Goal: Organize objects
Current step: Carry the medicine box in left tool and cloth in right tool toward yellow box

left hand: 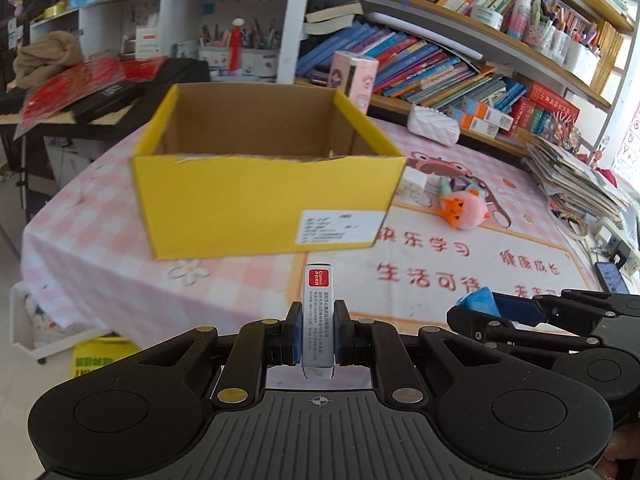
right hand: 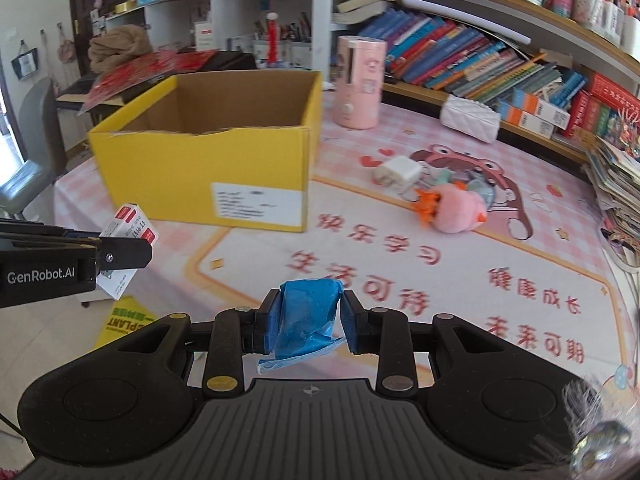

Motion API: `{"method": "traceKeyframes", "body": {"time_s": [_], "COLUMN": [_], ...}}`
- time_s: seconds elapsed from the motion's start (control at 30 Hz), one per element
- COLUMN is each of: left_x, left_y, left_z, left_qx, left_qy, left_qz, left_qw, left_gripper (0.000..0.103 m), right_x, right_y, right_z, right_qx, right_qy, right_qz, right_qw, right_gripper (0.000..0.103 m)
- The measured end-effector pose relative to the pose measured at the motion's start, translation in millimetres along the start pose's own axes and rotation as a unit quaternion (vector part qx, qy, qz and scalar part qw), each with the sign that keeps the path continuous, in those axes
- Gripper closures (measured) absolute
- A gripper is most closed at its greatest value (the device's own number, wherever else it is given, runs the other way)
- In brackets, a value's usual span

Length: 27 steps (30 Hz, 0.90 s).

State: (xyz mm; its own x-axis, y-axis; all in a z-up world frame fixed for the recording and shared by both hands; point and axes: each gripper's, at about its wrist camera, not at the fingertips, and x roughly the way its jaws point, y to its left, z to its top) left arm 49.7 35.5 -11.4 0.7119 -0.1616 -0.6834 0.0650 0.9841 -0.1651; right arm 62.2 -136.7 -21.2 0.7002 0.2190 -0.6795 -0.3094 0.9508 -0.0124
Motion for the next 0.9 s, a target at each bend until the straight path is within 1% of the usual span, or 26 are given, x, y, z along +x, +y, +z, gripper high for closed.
{"method": "traceKeyframes", "body": {"time_s": [0.2, 0.47, 0.9], "left_x": [-18, -35, -52], "left_y": [16, 33, 60], "left_z": [-10, -19, -21], "left_qx": [0.006, 0.012, 0.017], "left_qy": [-0.004, -0.01, -0.03], "left_qz": [0.0, 0.001, 0.0], "left_qw": [1.0, 0.9999, 0.9994], "left_gripper": [0.09, 0.09, 0.09], "right_x": [-11, -21, -27], "right_y": [27, 51, 85], "right_z": [-8, -15, -12], "right_qx": [0.002, 0.009, 0.002], "right_qy": [-0.006, -0.013, -0.032], "right_qz": [0.002, 0.001, 0.002], "right_qw": [1.0, 1.0, 0.999], "right_gripper": [0.074, 0.074, 0.074]}}
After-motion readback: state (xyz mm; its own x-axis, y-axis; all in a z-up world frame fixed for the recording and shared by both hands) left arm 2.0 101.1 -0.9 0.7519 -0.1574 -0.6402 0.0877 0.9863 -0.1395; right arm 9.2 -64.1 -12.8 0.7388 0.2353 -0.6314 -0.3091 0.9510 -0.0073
